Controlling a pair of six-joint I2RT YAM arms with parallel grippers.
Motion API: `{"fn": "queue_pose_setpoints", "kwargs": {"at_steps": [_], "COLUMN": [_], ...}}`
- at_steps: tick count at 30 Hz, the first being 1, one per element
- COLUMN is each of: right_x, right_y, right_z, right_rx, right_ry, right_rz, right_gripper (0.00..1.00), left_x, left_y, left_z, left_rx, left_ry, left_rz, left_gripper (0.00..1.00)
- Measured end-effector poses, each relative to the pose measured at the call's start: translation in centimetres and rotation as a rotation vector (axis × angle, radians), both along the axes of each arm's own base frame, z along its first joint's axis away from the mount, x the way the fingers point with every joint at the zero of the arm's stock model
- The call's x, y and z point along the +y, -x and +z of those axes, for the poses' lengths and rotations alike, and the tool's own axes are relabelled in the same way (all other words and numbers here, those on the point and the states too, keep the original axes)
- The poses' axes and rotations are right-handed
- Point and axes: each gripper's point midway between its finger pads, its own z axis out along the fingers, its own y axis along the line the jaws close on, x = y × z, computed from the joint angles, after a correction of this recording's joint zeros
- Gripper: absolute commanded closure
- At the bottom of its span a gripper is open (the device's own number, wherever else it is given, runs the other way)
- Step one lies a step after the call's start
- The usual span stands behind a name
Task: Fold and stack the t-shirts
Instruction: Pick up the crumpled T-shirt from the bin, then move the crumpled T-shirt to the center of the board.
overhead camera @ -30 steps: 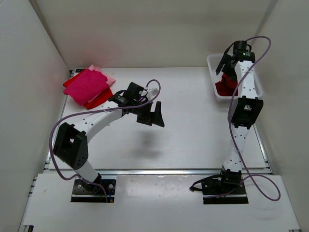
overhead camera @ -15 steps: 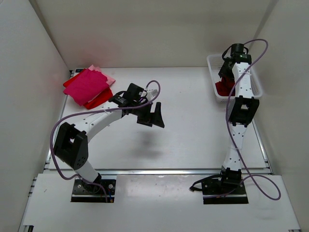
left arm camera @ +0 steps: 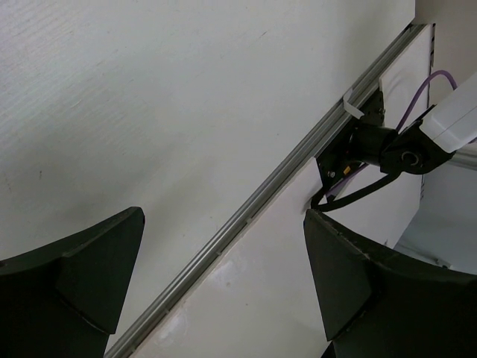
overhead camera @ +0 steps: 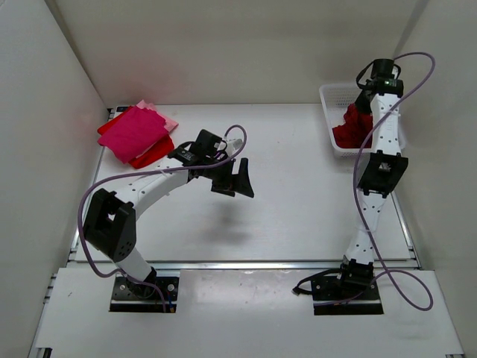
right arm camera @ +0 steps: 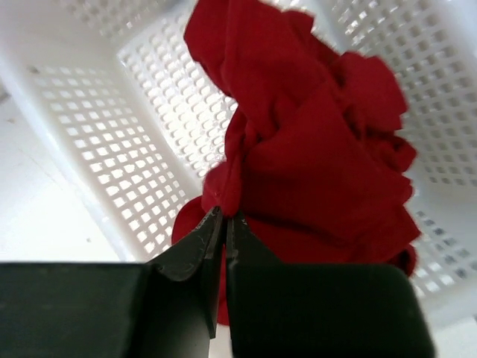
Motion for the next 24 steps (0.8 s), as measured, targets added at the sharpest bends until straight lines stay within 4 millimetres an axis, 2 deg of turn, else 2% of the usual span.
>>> {"fn": "queue_pose_setpoints", "kwargs": {"at_steps": [2, 5, 7, 9, 10, 12, 14, 16, 18, 20, 22, 24], "right_x": [-0.3, -0.1, 0.5, 1.9, 3.2, 6.6, 11.5, 16.3, 20.7, 23.6, 25.2, 25.2], "right_y": [0.4, 1.6, 2.8, 5.0, 6.5, 9.4, 13.0, 17.2, 22.0, 26.5, 30.5, 33.2], "right_z": [2.1, 7.5, 12.4, 18.8, 22.7, 29.2, 35.5, 40.7, 44.6, 47.7, 50.0, 52.3], "right_rx": [-0.034, -0.123, -0.214, -0.338, -0.419, -0.569, -0.735, -0.887, -1.018, -1.137, -1.232, -1.319], "right_ry": [0.002, 0.002, 0.000, 0.009, 0.020, 0.028, 0.019, -0.012, -0.055, -0.095, -0.136, -0.174], "right_rz": [-0.005, 0.000, 0.017, 0.053, 0.083, 0.164, 0.288, 0.429, 0.579, 0.699, 0.802, 0.873], "right_gripper": [1.00, 1.00, 1.00, 1.00, 1.00, 1.00, 1.00, 1.00, 1.00, 1.00, 1.00, 1.00], "left_x": [0.0, 0.2, 0.5, 0.8, 1.0, 1.3, 1.8, 2.5, 3.3, 4.5, 5.9, 7.3], "left_y": [-0.2, 0.0, 0.3, 0.1, -0.1, -0.6, -1.1, -1.6, -1.8, -2.3, -3.5, -4.8], "left_z": [0.0, -0.2, -0.1, 0.5, 1.2, 2.4, 3.7, 4.7, 4.9, 4.5, 4.1, 4.2], "left_rx": [0.002, 0.032, 0.057, 0.065, 0.060, 0.048, 0.037, 0.032, 0.053, 0.092, 0.118, 0.117], "left_ry": [0.010, 0.029, 0.044, 0.059, 0.073, 0.100, 0.131, 0.175, 0.216, 0.238, 0.243, 0.247], "left_rz": [0.016, 0.057, 0.086, 0.116, 0.132, 0.166, 0.203, 0.244, 0.287, 0.340, 0.404, 0.458], "left_gripper": [0.01, 0.01, 0.01, 0.01, 0.01, 0.01, 0.01, 0.01, 0.02, 0.01, 0.02, 0.02]}}
